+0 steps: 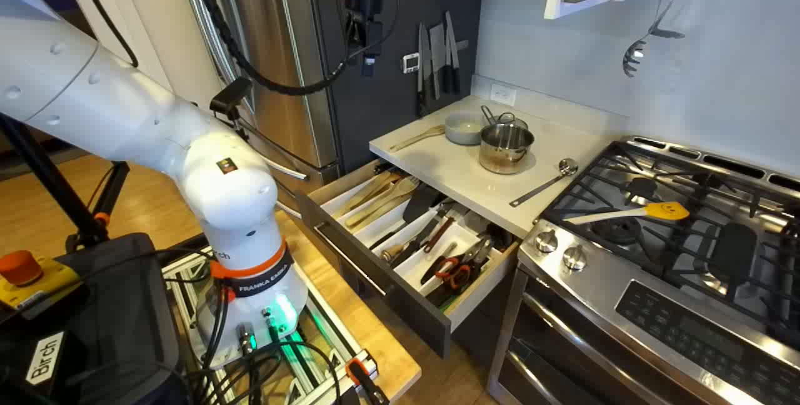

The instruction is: Put the wooden spoon in the top cupboard

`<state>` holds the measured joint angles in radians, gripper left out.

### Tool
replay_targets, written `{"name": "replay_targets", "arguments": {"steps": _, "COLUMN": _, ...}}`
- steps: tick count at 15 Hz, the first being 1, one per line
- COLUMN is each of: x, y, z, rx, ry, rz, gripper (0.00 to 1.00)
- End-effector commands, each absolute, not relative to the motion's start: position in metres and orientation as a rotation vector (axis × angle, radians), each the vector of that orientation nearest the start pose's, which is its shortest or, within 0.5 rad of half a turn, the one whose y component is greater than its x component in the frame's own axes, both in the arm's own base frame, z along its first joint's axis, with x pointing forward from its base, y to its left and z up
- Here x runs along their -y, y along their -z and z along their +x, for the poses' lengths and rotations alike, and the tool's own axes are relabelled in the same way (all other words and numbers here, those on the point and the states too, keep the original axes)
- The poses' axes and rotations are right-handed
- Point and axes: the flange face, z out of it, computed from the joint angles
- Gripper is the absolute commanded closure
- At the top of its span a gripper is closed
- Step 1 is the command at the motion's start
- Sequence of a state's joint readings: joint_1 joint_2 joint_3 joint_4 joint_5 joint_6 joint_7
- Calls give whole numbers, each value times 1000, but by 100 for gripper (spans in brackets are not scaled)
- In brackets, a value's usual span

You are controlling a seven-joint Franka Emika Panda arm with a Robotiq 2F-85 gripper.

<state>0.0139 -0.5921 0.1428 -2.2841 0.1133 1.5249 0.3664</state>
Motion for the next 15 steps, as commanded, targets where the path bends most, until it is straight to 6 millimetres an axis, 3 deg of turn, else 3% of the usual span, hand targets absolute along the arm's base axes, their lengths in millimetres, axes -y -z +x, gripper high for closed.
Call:
{"name": "replay_targets", "arguments": {"steps": 1, "x": -77, "y": -555, "z": 346, "rx": -384, "ry": -276, "rz": -3116, "gripper": 0}}
{"name": "replay_targets", "arguments": {"steps": 3, "x": -78, "y": -552, "z": 354, "rx": -379, "ry": -238, "rz": -3118, "gripper": 0}}
{"name": "replay_targets", "arguments": {"steps": 7, "x": -88, "y": -521, "z": 408, "rx": -361, "ry": -43, "rz": -3099, "gripper": 0}}
{"name": "replay_targets", "arguments": {"steps": 11, "x": -113, "y": -456, "z": 476, "rx": -270, "ry": 73, "rz": -3100, "gripper": 0}}
{"name": "replay_targets", "arguments": {"steps": 15, "x": -147, "y": -364, "z": 514, "rx": -109, "ry": -67, "rz": -3150, "gripper": 0}}
